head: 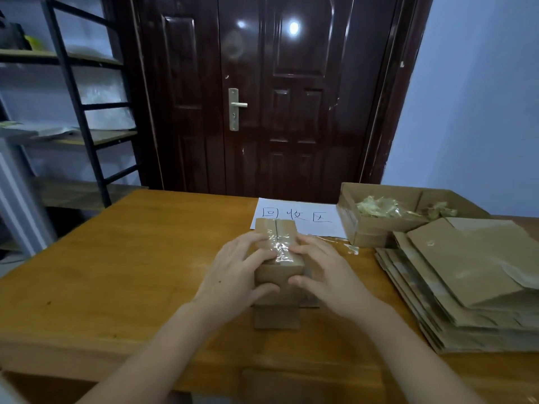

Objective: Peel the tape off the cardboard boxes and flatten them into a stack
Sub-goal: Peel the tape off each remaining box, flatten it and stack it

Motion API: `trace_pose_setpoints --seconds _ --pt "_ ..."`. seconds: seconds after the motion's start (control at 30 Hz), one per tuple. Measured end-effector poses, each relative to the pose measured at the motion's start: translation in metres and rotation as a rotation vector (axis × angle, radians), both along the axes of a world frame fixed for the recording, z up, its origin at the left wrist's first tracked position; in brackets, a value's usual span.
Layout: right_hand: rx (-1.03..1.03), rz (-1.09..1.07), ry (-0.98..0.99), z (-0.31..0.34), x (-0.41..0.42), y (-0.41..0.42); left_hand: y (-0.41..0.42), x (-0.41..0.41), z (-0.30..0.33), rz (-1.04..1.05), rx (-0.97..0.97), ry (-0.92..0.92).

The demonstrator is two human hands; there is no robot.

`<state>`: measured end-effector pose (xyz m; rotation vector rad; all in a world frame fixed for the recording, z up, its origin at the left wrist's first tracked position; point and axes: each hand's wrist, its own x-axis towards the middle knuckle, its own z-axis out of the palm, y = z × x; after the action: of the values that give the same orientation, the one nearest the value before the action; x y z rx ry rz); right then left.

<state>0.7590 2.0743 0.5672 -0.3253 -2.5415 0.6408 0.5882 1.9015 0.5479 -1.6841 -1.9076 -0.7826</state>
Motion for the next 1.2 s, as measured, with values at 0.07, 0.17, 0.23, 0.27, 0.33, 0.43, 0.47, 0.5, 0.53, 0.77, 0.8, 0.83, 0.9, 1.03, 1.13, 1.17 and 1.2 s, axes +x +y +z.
trace_pose_setpoints --seconds 0.07,0.17,0.23,0.27,0.33,0.43,0.47,0.5,0.53,0.77,0.8,0.83,0.9,1.03,1.13,1.17,1.2 --pt "0.031 0.008 0.003 0.002 0.0 0.007 0.01 0.001 -0.003 -0.053 -0.079 -0.089" --pt "0.124 0.04 -0.039 0.001 -0.001 0.014 0.019 0.005 -0.013 -0.06 -0.068 -0.195" --pt "0.14 0.057 -0.072 -0.004 0.001 0.013 0.023 0.006 -0.02 -0.075 -0.02 -0.203" --pt "0.131 0.059 -0.076 -0.007 0.002 0.013 0.024 0.005 -0.023 -0.08 0.008 -0.202" --pt "0.128 0.054 -0.061 -0.015 0.002 0.011 0.025 0.003 -0.026 -0.09 0.053 -0.196" --pt "0.136 0.035 -0.013 -0.023 0.001 0.01 0.026 -0.001 -0.027 -0.121 0.062 -0.19" --pt "0.132 0.03 0.006 -0.025 0.001 0.009 0.026 -0.001 -0.028 -0.125 0.058 -0.192" --pt "0.128 0.025 0.021 -0.027 0.0 0.009 0.026 -0.001 -0.028 -0.127 0.055 -0.194" --pt "0.125 0.019 0.032 -0.028 -0.001 0.008 0.026 -0.001 -0.028 -0.126 0.055 -0.193" --pt "0.173 0.006 0.055 -0.034 -0.002 0.005 0.023 0.005 -0.027 -0.106 0.052 -0.18" --pt "0.189 0.006 0.047 -0.034 -0.001 0.006 0.023 0.005 -0.027 -0.097 0.05 -0.176" --pt "0.203 0.009 0.038 -0.034 0.0 0.006 0.024 0.006 -0.027 -0.086 0.052 -0.17" --pt "0.21 0.022 0.016 -0.032 0.002 0.007 0.025 0.008 -0.028 -0.064 0.058 -0.162" --pt "0.207 0.044 0.0 -0.026 0.006 0.005 0.028 0.012 -0.028 -0.037 0.085 -0.181" --pt "0.208 0.04 -0.011 -0.024 0.007 0.003 0.028 0.009 -0.029 -0.064 0.098 -0.152" --pt "0.207 0.037 -0.011 -0.024 0.007 0.002 0.028 0.007 -0.03 -0.069 0.093 -0.146" --pt "0.205 0.034 -0.009 -0.024 0.007 0.002 0.028 0.006 -0.03 -0.07 0.087 -0.146"
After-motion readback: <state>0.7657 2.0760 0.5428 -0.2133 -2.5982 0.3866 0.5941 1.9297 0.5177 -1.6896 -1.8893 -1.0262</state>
